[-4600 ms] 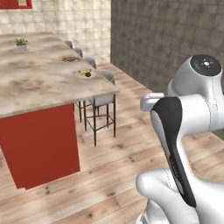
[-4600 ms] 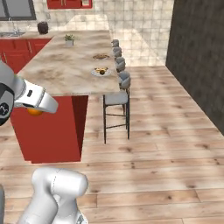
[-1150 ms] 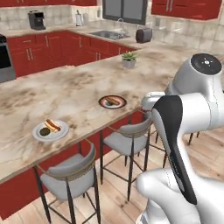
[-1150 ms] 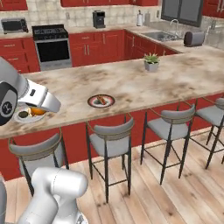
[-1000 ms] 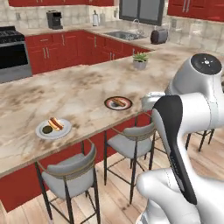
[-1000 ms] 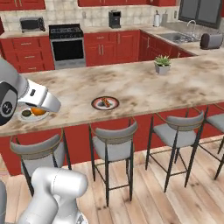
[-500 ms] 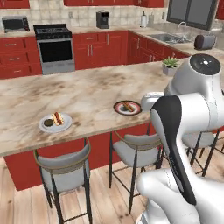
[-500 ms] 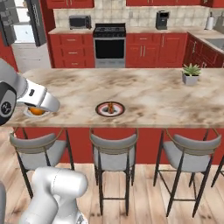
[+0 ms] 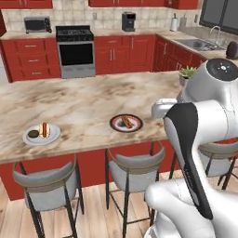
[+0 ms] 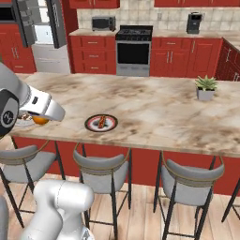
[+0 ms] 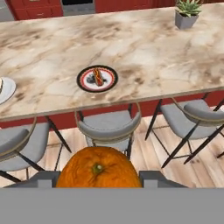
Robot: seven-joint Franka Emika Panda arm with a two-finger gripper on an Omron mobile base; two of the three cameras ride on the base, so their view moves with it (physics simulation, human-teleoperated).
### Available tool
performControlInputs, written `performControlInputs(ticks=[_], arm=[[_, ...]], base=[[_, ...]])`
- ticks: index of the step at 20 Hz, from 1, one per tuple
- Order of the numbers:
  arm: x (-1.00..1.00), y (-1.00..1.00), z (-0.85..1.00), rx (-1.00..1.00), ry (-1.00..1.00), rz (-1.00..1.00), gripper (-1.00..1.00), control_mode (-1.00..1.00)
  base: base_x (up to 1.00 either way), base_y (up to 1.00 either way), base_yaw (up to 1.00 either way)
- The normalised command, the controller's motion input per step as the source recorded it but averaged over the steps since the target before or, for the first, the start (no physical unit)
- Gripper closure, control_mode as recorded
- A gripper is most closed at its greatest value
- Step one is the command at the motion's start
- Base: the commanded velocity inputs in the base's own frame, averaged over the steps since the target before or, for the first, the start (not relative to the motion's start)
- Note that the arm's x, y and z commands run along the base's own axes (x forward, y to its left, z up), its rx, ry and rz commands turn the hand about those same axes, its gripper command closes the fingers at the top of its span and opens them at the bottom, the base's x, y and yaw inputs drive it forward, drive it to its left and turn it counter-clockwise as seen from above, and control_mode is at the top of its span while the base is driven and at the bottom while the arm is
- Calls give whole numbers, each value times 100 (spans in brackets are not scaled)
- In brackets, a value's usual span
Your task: Pick up the kiwi and tangerine from the fridge and place one fruit on each plate on the dining counter.
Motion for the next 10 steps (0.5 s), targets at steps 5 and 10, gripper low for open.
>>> performControlInputs(ticks=[5,10], arm=[[0,0,0,0,0,0,100,100],[-4,-45,-8,10,5,0,100,-100]], base=[[61,-16,13],[0,-1,1]])
